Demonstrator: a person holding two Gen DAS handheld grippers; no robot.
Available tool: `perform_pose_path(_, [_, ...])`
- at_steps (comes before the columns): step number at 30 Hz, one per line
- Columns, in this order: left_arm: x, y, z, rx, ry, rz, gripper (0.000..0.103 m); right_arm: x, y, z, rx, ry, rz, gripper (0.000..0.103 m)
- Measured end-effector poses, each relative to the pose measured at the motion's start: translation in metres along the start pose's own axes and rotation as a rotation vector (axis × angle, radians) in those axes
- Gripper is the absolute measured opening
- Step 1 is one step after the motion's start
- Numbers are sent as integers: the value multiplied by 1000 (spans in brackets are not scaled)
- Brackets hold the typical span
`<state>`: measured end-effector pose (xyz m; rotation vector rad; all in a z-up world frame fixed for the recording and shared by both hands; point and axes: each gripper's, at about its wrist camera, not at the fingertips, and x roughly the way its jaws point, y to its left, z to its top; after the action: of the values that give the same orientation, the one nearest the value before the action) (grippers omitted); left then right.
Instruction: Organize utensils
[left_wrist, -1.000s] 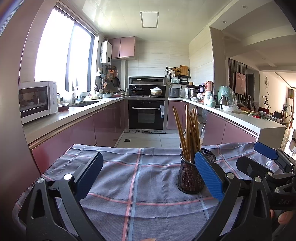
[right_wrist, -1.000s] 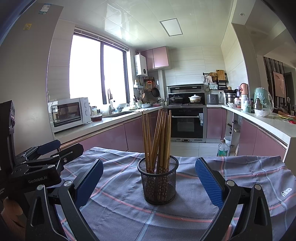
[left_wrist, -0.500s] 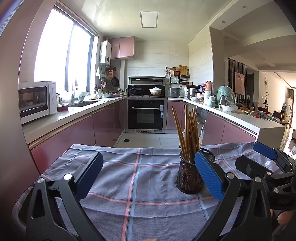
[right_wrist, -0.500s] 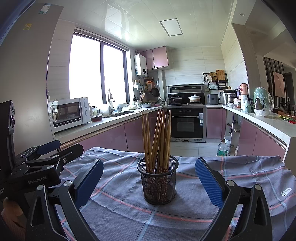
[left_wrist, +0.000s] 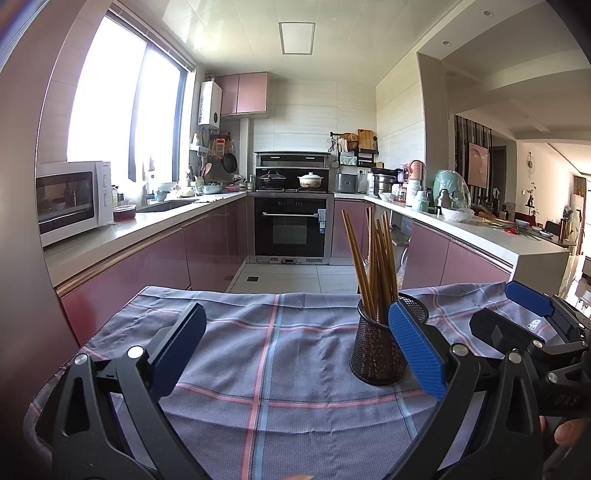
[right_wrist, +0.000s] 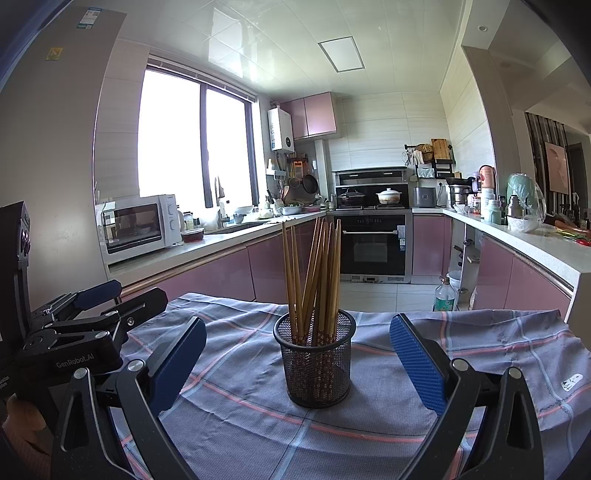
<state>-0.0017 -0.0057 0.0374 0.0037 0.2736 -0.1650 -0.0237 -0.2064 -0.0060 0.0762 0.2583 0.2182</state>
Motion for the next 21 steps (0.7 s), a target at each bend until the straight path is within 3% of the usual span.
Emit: perform_pose_path(21, [1, -3, -1, 1, 3, -2, 97, 0, -1, 0, 7, 3, 1, 96])
